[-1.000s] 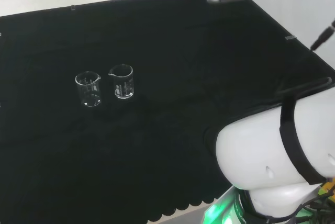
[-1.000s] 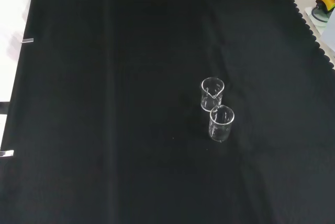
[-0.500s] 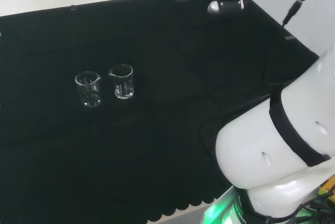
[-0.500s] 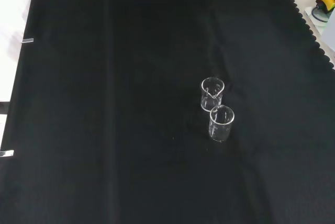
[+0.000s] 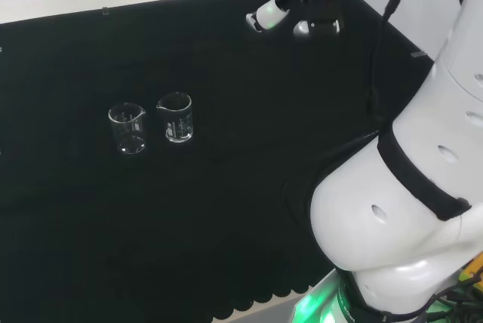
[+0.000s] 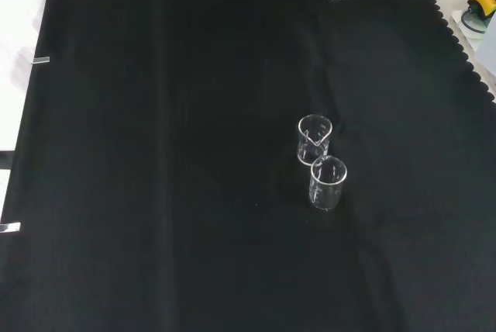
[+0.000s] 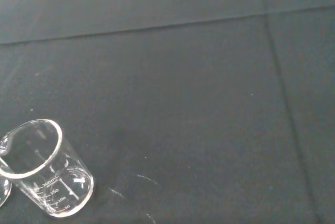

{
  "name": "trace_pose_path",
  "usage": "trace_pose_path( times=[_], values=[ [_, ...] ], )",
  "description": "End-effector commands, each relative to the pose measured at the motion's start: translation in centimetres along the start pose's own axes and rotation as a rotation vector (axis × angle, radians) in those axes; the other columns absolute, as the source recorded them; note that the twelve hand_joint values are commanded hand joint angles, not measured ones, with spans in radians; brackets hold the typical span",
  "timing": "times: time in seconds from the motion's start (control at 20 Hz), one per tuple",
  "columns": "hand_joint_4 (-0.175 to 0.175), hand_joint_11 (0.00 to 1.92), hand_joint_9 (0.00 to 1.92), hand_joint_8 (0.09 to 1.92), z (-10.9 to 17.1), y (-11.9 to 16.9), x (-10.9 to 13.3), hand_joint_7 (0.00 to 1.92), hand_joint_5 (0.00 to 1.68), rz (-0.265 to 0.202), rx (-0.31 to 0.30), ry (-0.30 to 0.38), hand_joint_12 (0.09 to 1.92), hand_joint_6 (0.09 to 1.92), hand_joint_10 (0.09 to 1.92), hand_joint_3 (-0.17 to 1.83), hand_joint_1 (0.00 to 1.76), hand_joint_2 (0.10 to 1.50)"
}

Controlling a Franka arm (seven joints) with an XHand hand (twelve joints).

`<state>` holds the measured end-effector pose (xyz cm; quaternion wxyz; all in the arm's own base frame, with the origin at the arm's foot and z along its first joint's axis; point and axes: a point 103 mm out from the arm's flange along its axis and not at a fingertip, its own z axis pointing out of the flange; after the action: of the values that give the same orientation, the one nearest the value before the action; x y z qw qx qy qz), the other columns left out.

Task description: Pick up the beaker on the right.

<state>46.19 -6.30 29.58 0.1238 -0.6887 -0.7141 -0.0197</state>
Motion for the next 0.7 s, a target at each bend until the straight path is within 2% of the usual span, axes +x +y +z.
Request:
trace_pose_path(
  times=[0.05,0.7],
  values=[
    [-0.053,0.00,0.20,0.65,2.9,2.6,-0.7,0.12,0.19,-0.016,0.019,0.056,1.18,0.09,0.74,1.06,0.75,0.55],
    [-0.056,0.00,0.21,0.66,9.5,5.7,-0.1,0.13,0.20,-0.089,0.084,0.152,1.19,0.09,0.75,1.09,0.72,0.49]
  ],
)
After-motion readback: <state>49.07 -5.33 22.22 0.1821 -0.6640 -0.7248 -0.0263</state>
